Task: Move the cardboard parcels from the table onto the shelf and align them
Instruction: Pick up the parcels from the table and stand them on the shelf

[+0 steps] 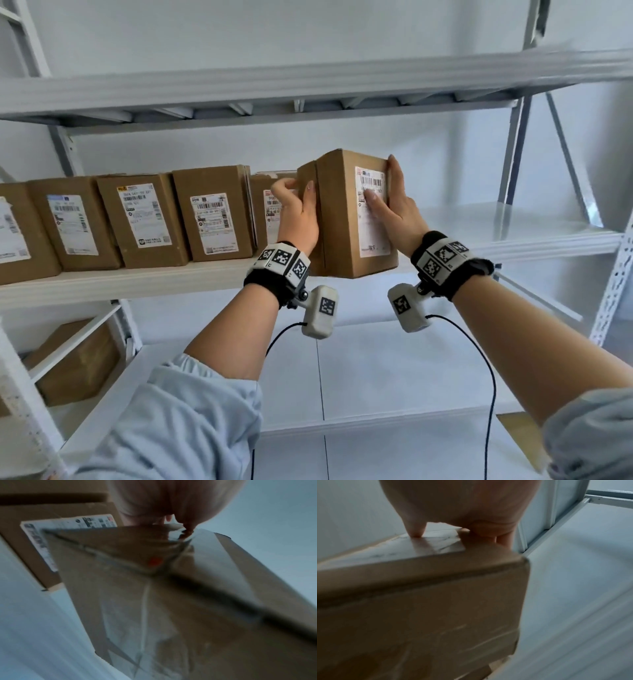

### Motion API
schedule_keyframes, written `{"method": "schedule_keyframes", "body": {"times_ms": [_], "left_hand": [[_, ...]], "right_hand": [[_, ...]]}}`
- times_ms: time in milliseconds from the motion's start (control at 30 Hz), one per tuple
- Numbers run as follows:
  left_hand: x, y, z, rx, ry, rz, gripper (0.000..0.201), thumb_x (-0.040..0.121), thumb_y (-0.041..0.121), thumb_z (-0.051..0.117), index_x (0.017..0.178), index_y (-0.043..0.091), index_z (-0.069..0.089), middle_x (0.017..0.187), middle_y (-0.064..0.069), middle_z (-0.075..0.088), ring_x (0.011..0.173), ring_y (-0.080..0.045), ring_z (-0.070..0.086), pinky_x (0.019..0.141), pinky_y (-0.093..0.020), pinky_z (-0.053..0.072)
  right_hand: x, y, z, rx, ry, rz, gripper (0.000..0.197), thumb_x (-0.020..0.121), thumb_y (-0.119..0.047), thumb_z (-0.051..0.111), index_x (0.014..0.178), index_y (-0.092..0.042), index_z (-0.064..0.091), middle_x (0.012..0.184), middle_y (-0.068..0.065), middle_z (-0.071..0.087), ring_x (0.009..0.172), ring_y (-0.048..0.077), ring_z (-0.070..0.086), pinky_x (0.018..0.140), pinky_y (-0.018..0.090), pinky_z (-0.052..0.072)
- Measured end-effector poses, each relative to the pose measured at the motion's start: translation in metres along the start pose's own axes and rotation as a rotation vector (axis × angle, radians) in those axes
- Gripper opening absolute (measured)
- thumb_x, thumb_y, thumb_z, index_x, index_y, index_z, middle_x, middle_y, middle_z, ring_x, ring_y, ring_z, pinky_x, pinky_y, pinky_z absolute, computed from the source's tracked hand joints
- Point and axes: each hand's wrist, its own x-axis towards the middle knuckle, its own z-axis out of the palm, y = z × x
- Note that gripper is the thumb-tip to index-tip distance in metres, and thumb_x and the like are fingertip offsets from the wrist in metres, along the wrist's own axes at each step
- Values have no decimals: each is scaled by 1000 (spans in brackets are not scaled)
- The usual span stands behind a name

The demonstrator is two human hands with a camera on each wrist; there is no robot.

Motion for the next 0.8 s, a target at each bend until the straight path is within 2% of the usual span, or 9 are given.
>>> {"method": "schedule_keyframes", "body": {"times_ms": [67,100,200,267,333,467,567,633,800], "left_hand": [[9,6,9,41,-9,47,14,107,23,37,113,14,28,94,1,55,75,-5,54,71,-25,43],[12,11,15,80,-27,73,15,107,26,37,114,14,31,93,1,55,76,-9,56,71,-26,42],[19,21,31,136,-96,94,36,106,41,35,125,12,45,120,-8,61,105,-23,58,85,-27,39],[21,20,41,139,-149,77,42,104,45,40,133,16,49,132,-4,60,119,-20,56,96,-27,40],[24,12,50,181,-172,77,46,96,42,51,138,21,48,135,1,60,122,-18,57,105,-37,45],[38,-4,56,414,-192,19,64,95,14,58,152,18,30,140,-9,50,122,-28,55,104,-44,46],[39,-13,55,484,-221,-37,85,97,4,52,159,22,-3,148,-14,41,126,-29,51,95,-31,43],[38,-20,55,472,-239,-42,92,97,0,50,157,27,-15,156,-13,33,132,-28,47,95,-29,41],[36,-35,52,526,-234,4,81,99,6,51,159,19,-3,165,-8,14,149,-26,22,118,-36,22]], "right_hand": [[1,3,-6,14,90,39,93,81,-76,38,154,-40,-7,136,6,58,114,32,60,102,42,44],[2,5,-9,4,142,54,92,82,-75,40,154,-41,-6,130,7,62,110,32,61,99,42,46],[10,12,-13,-60,292,52,98,83,-72,52,154,-39,-7,119,4,67,103,32,64,91,42,50],[18,17,-11,-119,356,22,107,79,-75,57,154,-36,-10,129,4,64,105,33,65,90,45,52],[25,22,-5,-174,381,21,108,80,-72,59,154,-34,-10,141,1,56,109,33,64,88,46,52],[35,31,12,-234,370,61,102,87,-62,61,156,-28,-6,150,0,48,115,33,61,86,40,48],[40,43,30,-223,322,93,103,88,-58,63,157,-24,-4,153,4,43,120,33,58,90,41,48],[43,50,42,-226,273,137,104,88,-58,62,157,-23,-6,154,5,41,123,34,56,93,44,48],[46,65,67,-165,190,173,96,93,-44,63,158,-22,-4,153,9,40,129,34,51,102,47,45]]}}
